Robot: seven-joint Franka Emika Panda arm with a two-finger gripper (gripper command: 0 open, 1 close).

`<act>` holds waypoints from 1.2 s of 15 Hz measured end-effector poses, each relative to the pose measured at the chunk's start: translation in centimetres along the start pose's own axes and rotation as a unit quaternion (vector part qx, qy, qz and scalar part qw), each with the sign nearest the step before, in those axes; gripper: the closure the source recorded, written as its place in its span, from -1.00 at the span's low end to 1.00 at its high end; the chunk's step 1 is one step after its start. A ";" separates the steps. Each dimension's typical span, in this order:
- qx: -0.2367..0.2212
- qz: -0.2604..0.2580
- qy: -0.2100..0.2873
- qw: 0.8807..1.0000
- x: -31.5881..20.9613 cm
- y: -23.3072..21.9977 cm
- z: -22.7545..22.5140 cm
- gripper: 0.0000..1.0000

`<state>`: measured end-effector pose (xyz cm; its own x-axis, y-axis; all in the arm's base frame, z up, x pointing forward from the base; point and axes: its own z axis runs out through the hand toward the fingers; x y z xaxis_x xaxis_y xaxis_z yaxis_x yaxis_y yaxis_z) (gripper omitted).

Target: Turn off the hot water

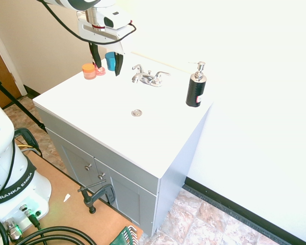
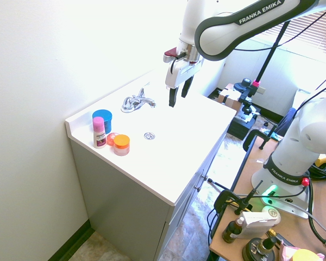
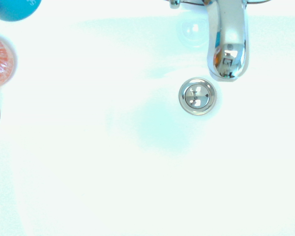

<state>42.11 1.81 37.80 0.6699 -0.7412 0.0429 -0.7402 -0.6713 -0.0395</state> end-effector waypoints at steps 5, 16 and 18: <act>-0.002 0.021 0.050 0.999 0.7 -2.4 0.6 -1.00; -0.051 0.084 0.176 0.979 8.8 -11.6 5.8 -1.00; -0.063 0.080 0.170 0.980 8.8 -12.5 6.5 -1.00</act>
<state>57.63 3.61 32.23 0.5016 -0.7786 0.3771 -0.8503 -0.5240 0.0492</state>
